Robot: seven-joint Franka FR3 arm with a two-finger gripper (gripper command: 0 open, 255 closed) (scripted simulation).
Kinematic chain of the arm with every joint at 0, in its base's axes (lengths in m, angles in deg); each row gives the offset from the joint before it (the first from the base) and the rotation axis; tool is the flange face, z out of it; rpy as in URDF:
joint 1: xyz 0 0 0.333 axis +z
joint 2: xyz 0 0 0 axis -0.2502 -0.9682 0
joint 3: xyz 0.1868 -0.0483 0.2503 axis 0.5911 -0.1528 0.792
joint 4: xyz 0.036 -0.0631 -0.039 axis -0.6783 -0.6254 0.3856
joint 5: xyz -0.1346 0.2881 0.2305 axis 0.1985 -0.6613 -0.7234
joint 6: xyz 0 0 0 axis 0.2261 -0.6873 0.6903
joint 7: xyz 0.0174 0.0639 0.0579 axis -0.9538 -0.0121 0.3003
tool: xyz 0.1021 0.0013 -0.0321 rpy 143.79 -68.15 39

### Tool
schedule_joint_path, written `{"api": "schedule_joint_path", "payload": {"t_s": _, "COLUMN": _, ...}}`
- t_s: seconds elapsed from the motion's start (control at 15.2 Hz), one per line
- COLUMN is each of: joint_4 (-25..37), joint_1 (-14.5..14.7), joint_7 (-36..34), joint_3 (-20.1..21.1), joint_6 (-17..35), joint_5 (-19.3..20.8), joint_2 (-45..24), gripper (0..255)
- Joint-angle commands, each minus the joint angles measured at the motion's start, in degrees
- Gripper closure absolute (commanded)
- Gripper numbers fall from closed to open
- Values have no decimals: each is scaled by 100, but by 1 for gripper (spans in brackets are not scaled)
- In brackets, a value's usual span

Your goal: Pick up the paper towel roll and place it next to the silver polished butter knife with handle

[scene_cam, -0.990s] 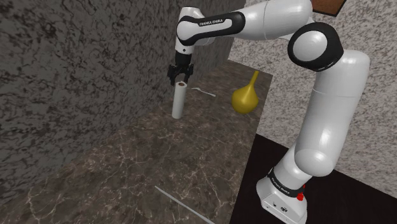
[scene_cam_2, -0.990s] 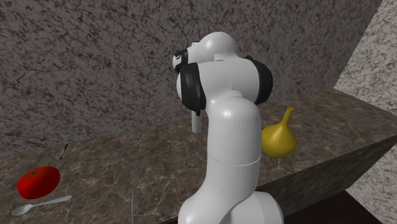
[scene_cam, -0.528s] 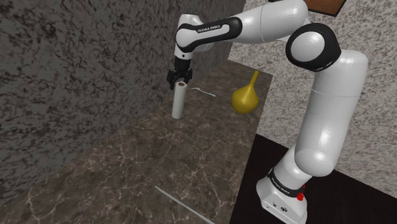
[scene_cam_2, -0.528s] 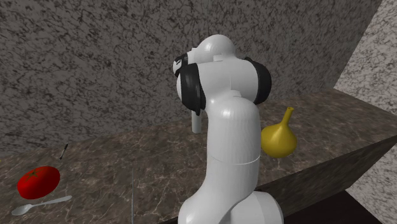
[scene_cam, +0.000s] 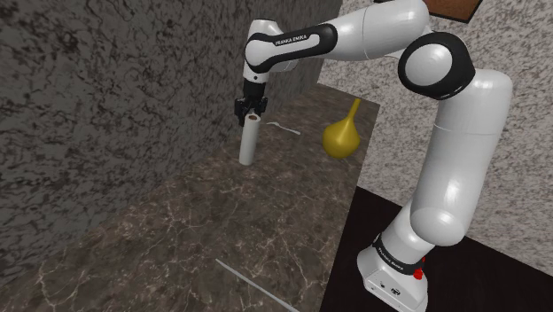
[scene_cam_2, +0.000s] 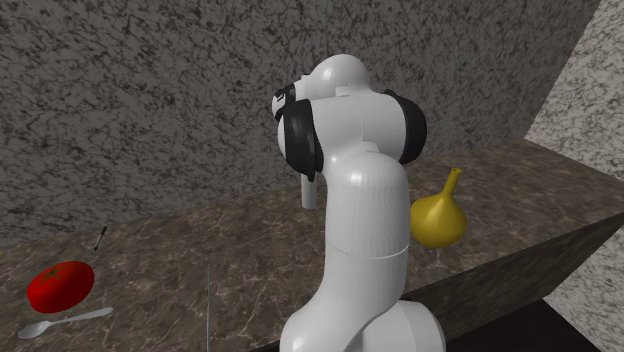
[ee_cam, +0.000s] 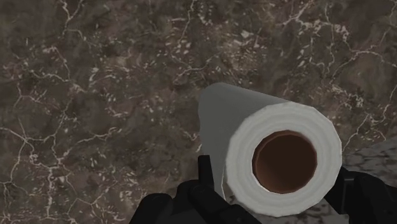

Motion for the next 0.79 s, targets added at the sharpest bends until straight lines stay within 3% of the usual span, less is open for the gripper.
{"api": "schedule_joint_path", "payload": {"t_s": 0.0, "joint_4": -2, "joint_1": 2, "joint_7": -1, "joint_3": 3, "joint_6": -1, "joint_5": -3, "joint_2": -2, "gripper": 255}}
{"api": "schedule_joint_path", "payload": {"t_s": 0.33, "joint_4": -3, "joint_1": 1, "joint_7": 1, "joint_3": 2, "joint_6": -1, "joint_5": -3, "joint_2": -2, "gripper": 255}}
{"api": "schedule_joint_path", "payload": {"t_s": 0.73, "joint_4": 295, "joint_1": -1, "joint_7": -18, "joint_3": 2, "joint_6": -417, "joint_5": 1, "joint_2": 118, "gripper": 255}}
